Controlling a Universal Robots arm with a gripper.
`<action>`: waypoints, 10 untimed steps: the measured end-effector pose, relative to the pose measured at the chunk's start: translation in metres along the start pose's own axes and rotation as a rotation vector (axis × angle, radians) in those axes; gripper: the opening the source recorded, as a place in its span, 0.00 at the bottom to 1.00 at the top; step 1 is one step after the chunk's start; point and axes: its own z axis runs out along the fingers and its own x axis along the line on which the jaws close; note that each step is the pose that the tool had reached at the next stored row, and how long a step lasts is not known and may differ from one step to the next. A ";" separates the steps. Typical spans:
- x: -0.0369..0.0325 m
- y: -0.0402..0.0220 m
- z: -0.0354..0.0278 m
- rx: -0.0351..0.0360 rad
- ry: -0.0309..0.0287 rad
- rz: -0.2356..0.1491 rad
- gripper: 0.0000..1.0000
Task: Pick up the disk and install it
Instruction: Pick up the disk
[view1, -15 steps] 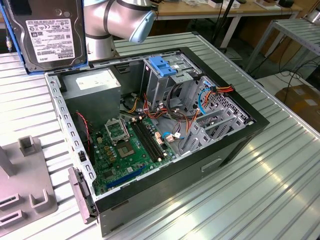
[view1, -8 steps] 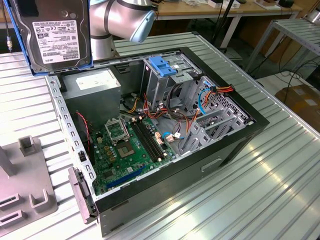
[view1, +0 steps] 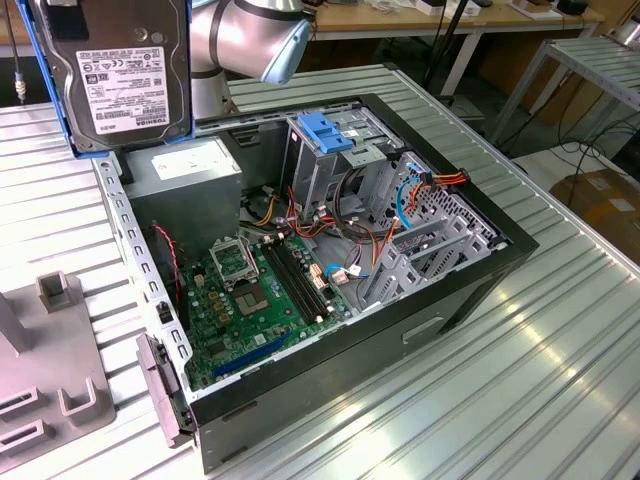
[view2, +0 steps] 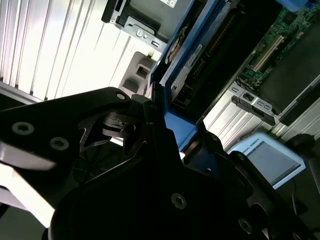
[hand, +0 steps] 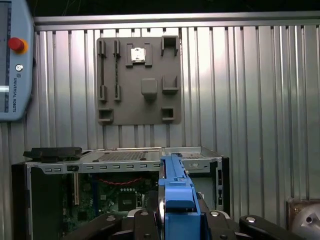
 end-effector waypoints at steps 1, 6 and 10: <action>0.0003 -0.0016 0.0000 -0.0001 0.0002 0.000 0.37; 0.0011 -0.0144 0.0005 -0.0001 0.0006 0.000 0.37; 0.0008 -0.0302 0.0009 -0.0001 0.0006 0.000 0.37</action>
